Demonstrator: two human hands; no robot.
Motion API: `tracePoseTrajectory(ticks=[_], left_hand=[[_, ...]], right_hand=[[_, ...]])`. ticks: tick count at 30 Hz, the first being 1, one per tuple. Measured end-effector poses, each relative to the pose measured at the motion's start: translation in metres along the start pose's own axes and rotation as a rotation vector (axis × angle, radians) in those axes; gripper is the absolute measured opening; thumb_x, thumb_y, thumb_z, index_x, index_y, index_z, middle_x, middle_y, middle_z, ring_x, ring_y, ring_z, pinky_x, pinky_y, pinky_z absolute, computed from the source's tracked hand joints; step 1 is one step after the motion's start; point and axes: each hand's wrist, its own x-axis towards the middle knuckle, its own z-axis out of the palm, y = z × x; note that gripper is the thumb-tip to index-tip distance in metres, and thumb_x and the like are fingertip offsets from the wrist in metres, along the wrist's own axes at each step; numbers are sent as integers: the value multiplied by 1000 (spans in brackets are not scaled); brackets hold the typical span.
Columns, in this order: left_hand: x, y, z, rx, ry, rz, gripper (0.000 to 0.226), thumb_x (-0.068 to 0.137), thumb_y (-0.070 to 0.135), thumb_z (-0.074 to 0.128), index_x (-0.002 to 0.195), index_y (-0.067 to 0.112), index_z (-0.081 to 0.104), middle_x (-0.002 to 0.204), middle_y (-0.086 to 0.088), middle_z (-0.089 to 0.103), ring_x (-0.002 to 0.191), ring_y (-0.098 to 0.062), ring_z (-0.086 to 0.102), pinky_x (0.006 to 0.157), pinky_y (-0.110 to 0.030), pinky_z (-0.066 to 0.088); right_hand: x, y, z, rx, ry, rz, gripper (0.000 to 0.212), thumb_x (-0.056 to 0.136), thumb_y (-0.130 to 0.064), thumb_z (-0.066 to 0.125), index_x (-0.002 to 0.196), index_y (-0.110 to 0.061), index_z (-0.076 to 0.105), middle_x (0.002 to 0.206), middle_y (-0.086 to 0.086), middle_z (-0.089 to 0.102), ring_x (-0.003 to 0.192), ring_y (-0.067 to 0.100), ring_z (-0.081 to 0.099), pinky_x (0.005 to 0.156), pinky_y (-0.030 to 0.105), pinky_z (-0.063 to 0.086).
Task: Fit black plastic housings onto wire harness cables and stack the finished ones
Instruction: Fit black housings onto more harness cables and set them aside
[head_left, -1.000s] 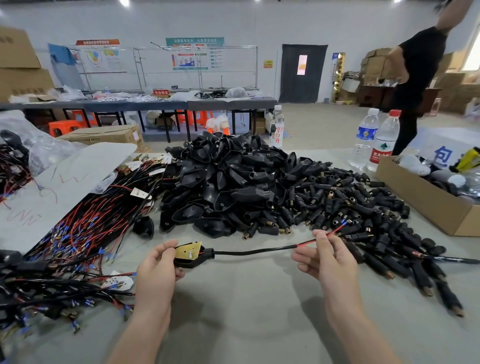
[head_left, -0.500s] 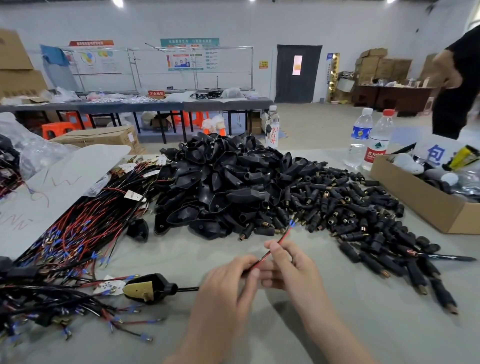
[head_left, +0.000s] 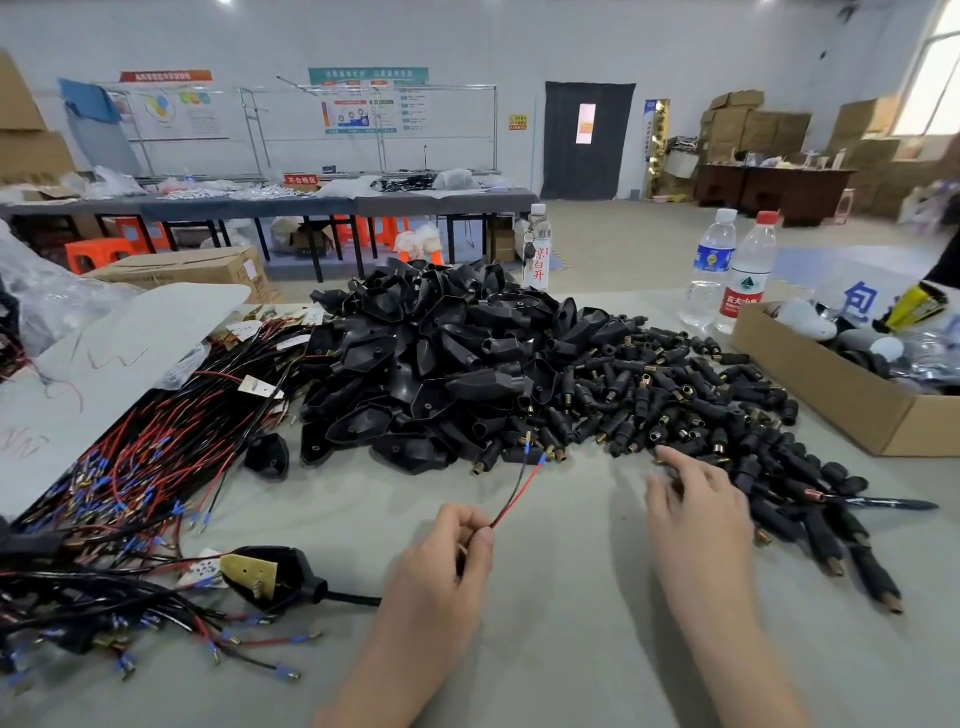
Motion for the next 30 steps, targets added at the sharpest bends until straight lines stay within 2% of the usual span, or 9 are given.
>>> tracePoseTrajectory(ticks=[4, 8, 12, 14, 17, 19, 21, 24, 30], left_hand=[[-2, 6, -1, -27, -35, 16, 8, 94, 37, 50, 88, 33, 49, 52, 13, 43, 50, -8, 38, 56, -27, 30], [-3, 6, -2, -13, -43, 9, 25, 97, 45, 52, 81, 25, 49, 50, 11, 37, 52, -12, 33, 56, -32, 28], [-4, 5, -4, -31, -60, -1, 29, 98, 49, 48, 82, 25, 51, 52, 11, 42, 52, -11, 37, 57, -33, 32], [-3, 7, -4, -32, -40, 12, 32, 94, 54, 42, 83, 25, 50, 49, 12, 43, 49, -8, 37, 57, -32, 32], [-2, 9, -4, -12, 39, 19, 32, 94, 52, 39, 83, 25, 49, 48, 9, 41, 47, -9, 37, 54, -31, 29], [-1, 8, -5, 4, 99, 16, 31, 95, 50, 40, 83, 24, 51, 48, 7, 39, 46, -10, 35, 52, -30, 28], [0, 7, -6, 14, 141, 4, 28, 98, 47, 43, 84, 25, 52, 48, 8, 40, 45, -10, 35, 49, -25, 25], [-1, 7, -6, 24, 148, -4, 24, 100, 43, 47, 84, 26, 53, 47, 9, 40, 45, -9, 35, 48, -24, 26], [0, 8, -5, 56, 118, 23, 30, 97, 49, 42, 82, 25, 50, 48, 10, 41, 45, -10, 36, 50, -24, 25]], right_hand=[[0, 13, -1, -392, -130, 20, 48, 101, -29, 48, 148, -21, 42, 144, 8, 51, 136, 29, 40, 115, 40, 24], [2, 12, -1, -395, -139, -28, 42, 100, -30, 52, 142, -24, 48, 131, 5, 59, 129, 28, 45, 112, 38, 26], [1, 14, 4, -380, -210, -72, 41, 99, -24, 58, 139, -20, 52, 126, 7, 62, 127, 30, 44, 111, 38, 29], [0, 7, 7, -132, -270, -110, 38, 98, -15, 59, 136, -18, 56, 122, 5, 63, 121, 27, 50, 104, 37, 37], [-5, -8, 9, 282, -359, -98, 31, 97, -8, 61, 122, -27, 65, 115, -11, 65, 109, 4, 59, 91, 17, 42], [-7, -16, 10, 480, -416, 5, 30, 97, -5, 60, 110, -32, 68, 108, -12, 69, 98, -5, 64, 87, 9, 46], [-8, -23, 12, 799, -470, 208, 26, 99, -2, 57, 107, -24, 68, 102, -3, 72, 93, 5, 72, 88, 17, 55], [-8, -32, 10, 1325, -545, 528, 12, 99, 1, 50, 105, -1, 61, 99, 17, 73, 91, 21, 75, 80, 28, 61], [-8, -37, 5, 1622, -609, 685, 31, 89, -10, 56, 117, 3, 58, 113, 19, 69, 99, 23, 74, 72, 31, 63]])
